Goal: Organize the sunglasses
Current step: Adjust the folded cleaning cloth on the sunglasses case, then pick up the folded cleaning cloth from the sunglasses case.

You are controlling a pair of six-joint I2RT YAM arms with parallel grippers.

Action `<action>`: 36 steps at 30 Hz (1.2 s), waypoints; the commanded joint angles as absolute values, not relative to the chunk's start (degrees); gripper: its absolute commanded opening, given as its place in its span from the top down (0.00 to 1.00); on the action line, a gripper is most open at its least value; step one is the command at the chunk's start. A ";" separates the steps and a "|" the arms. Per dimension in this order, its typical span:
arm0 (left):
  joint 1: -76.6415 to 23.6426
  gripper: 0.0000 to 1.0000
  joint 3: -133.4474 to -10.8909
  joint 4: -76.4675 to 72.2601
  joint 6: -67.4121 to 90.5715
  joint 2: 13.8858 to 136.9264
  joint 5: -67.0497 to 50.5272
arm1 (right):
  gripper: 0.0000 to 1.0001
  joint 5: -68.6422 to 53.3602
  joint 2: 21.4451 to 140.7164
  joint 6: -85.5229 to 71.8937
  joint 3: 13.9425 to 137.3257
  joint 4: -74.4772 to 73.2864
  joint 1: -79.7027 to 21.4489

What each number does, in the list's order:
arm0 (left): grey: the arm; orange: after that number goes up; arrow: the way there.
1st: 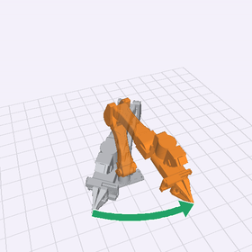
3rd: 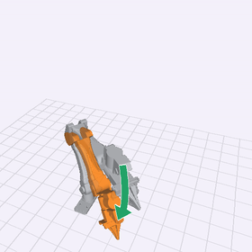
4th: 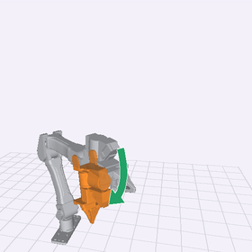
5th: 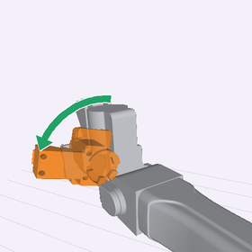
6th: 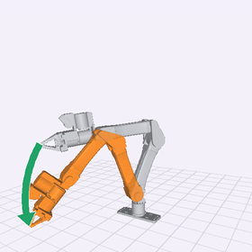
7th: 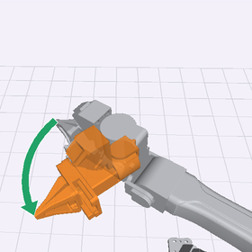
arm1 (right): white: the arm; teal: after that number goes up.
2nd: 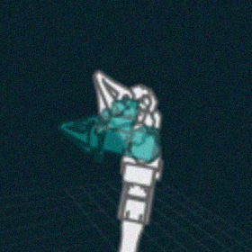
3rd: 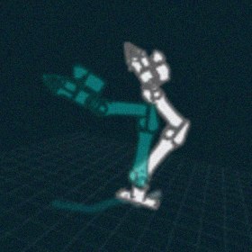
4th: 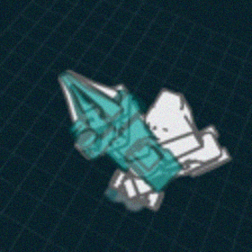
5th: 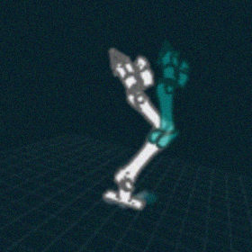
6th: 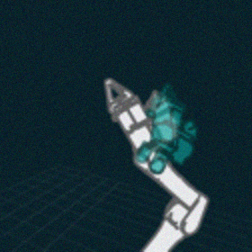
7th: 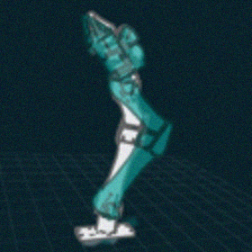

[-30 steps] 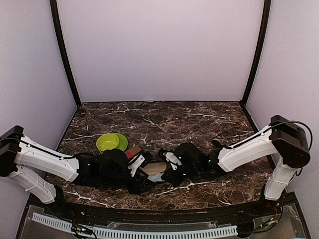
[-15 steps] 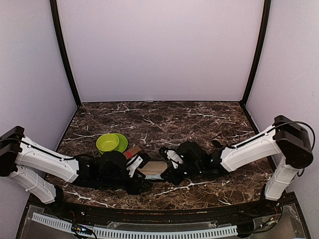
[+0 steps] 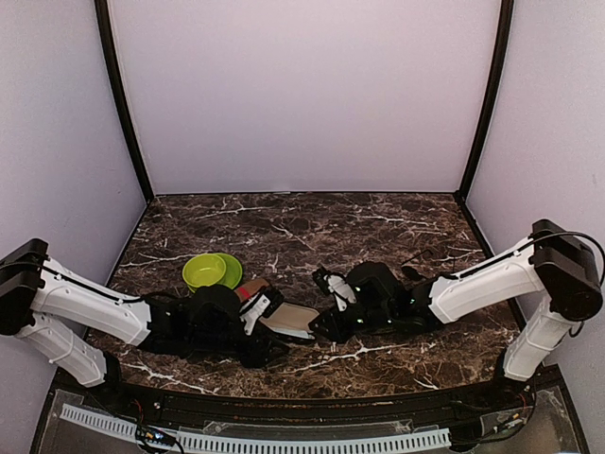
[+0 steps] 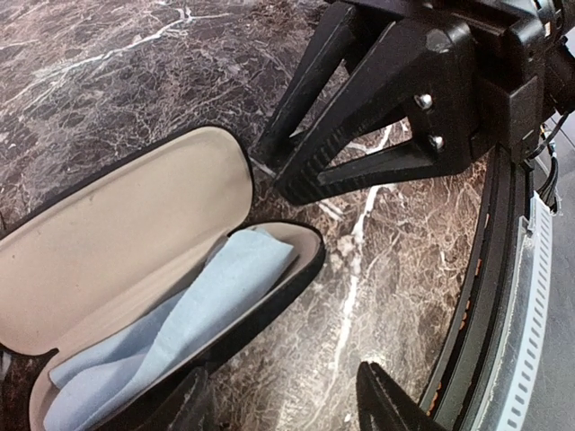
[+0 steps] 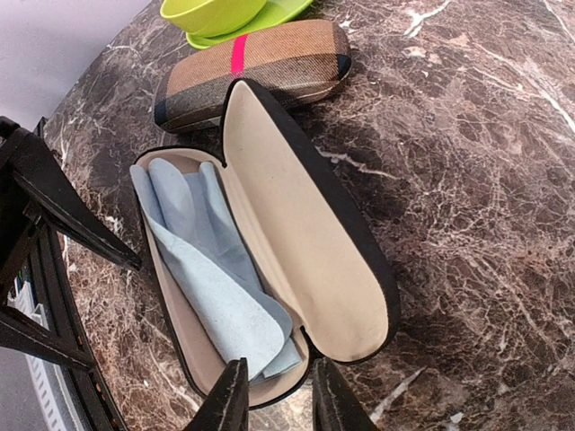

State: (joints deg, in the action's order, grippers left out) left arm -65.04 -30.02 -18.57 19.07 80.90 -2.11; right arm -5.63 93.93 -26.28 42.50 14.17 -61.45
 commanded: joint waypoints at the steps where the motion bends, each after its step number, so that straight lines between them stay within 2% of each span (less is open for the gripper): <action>1: -64.64 0.44 -31.40 -17.75 17.82 77.36 -0.62 | 0.72 -5.86 92.36 -26.97 42.21 16.35 -61.08; 7: -63.43 0.44 -32.31 -15.11 18.31 75.54 2.02 | 0.60 -2.34 91.73 -28.43 41.93 15.08 -60.96; 14: -59.08 0.45 -33.83 -8.78 20.98 75.16 4.53 | 0.52 2.96 91.87 -29.79 44.08 10.87 -59.59; 21: -56.69 0.48 -35.30 -7.73 21.07 78.39 1.43 | 0.45 -0.38 96.38 -29.64 45.62 12.72 -57.13; 27: -56.69 0.53 -35.34 -8.99 21.20 81.45 -2.58 | 0.44 -5.86 101.75 -27.87 49.61 14.49 -56.93; 31: -56.76 0.56 -33.71 -10.29 22.48 81.52 -6.56 | 0.47 -7.85 103.18 -26.95 50.15 16.31 -56.87; 36: -57.56 0.59 -30.30 -12.55 23.67 80.82 -9.04 | 0.60 -8.21 103.42 -22.68 51.29 15.79 -56.78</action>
State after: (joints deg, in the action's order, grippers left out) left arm -56.90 -33.01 -11.14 22.33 81.82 -5.61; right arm -6.70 102.89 -26.59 49.08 13.39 -57.21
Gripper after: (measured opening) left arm 0.418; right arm 0.445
